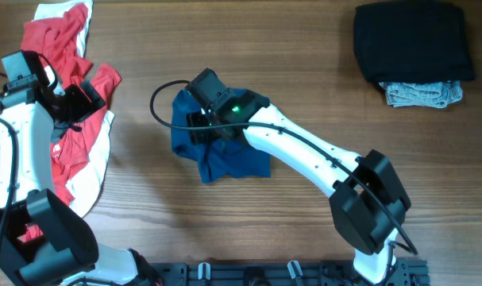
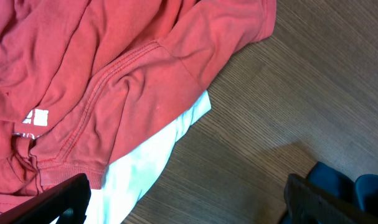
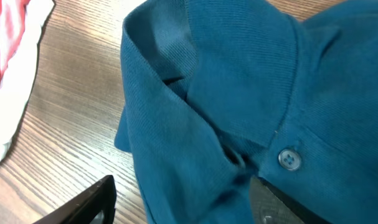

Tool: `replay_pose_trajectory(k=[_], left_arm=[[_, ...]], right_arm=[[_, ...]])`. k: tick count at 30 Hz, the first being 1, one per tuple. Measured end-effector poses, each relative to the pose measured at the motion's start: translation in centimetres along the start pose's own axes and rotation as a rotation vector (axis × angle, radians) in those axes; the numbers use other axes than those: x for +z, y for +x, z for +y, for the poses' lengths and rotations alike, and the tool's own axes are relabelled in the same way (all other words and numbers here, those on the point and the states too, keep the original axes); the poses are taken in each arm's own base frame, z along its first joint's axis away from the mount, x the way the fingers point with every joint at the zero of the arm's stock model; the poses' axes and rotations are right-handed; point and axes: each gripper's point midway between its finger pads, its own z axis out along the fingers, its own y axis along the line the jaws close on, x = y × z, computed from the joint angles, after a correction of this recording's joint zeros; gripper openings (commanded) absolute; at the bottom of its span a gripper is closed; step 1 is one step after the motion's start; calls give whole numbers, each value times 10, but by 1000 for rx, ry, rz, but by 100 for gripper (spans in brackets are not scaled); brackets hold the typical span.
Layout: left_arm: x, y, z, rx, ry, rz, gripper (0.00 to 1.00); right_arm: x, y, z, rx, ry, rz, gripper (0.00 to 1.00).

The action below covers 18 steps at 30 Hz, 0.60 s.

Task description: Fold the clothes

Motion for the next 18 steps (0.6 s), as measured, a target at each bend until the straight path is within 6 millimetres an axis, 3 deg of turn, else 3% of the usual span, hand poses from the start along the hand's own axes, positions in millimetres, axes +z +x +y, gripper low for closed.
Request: replay_pose_trajectory(k=[5, 6, 9, 16, 18], left_arm=[[0, 0, 0, 0, 0, 0, 100], [0, 0, 0, 0, 0, 0, 100], [0, 0, 0, 0, 0, 0, 100], [0, 0, 0, 0, 0, 0, 100], [0, -1, 0, 0, 1, -3, 100]], right_arm=[[34, 13, -2, 22, -15, 63, 34], [40, 15, -2, 32, -18, 71, 24], [42, 9, 3, 35, -43, 49, 7], [41, 7, 10, 29, -68, 44, 4], [38, 4, 23, 10, -91, 28, 4]])
